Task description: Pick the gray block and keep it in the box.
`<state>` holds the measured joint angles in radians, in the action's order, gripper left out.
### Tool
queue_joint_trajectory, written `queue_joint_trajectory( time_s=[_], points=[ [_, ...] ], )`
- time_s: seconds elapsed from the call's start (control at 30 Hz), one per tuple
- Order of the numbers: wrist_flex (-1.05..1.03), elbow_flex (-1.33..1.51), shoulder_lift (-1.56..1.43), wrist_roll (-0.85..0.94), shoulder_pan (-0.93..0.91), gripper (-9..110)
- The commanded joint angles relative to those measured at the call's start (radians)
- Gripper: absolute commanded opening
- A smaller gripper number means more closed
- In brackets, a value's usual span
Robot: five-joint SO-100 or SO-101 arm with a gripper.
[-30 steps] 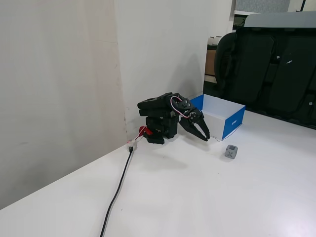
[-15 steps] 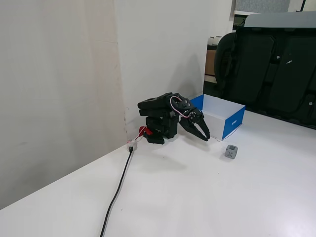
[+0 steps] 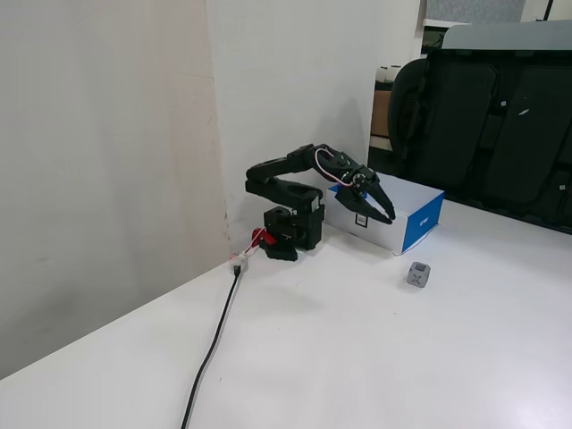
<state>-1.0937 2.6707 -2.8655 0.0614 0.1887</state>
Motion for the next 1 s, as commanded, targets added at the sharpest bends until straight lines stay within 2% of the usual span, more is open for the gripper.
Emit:
queue_joint_trajectory(
  time_s=[0.0, 0.13, 0.2, 0.27, 0.43, 0.57, 0.7, 0.97],
  points=[
    [0.063, -0.121, 0.164, -0.015, 0.009, 0],
    [0.044, -0.262, 0.515, -0.046, 0.018, 1],
    [0.028, -0.29, 0.611, -0.049, 0.041, 9],
    [0.035, -0.291, 0.65, -0.049, 0.075, 10],
    [0.064, -0.281, 0.695, -0.078, 0.135, 23],
    [0.144, -0.359, 0.934, -0.095, 0.133, 30],
    [0.153, -0.538, 1.243, -0.11, 0.114, 30],
    [0.097, -0.686, 1.407, -0.126, 0.129, 30]
  ],
)
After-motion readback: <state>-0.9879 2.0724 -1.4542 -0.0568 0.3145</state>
